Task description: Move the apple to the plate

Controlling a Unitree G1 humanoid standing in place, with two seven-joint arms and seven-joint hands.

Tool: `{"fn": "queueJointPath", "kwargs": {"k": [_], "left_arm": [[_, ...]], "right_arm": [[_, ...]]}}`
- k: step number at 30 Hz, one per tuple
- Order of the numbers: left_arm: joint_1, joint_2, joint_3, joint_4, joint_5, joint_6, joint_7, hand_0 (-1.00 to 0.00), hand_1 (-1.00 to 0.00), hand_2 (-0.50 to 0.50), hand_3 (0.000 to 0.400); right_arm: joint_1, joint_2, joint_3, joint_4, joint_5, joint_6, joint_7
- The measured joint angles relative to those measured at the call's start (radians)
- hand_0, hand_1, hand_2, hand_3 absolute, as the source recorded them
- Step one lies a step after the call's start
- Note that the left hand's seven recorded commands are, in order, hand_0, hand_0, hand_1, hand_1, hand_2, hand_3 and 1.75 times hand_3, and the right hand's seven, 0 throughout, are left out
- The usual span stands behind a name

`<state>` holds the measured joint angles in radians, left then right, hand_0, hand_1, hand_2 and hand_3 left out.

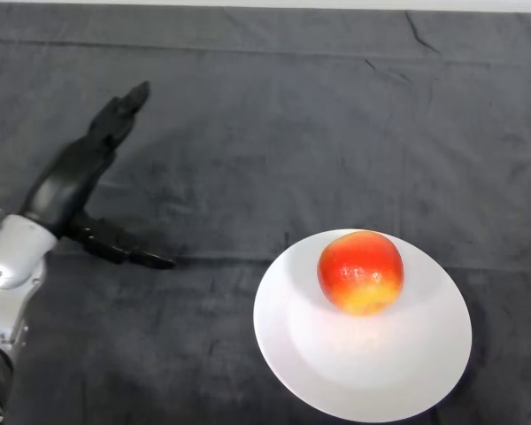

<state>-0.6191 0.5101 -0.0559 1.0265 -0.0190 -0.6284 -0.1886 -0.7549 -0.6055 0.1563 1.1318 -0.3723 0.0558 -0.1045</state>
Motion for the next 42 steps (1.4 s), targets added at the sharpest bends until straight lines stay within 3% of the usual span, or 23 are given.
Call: {"fn": "queueJointPath", "kwargs": {"k": [17,27,42], "left_arm": [[-0.007,0.073,0.194,0.089,-0.123,-0.003,0.035,0.00,0.00,0.00,0.000],[-0.007,0.133,0.282,0.107,-0.172,-0.002,0.053,0.00,0.00,0.00,0.000],[0.019,0.174,0.407,0.125,-0.238,0.005,0.079,0.00,0.00,0.00,0.000]], "right_arm": [[0.000,0.001,0.0005,0.003,-0.0002,0.000,0.0000],[0.000,0.001,0.0011,0.004,-0.0003,0.000,0.0000],[0.000,0.002,0.0017,0.006,-0.0003,-0.003,0.0000]]}}
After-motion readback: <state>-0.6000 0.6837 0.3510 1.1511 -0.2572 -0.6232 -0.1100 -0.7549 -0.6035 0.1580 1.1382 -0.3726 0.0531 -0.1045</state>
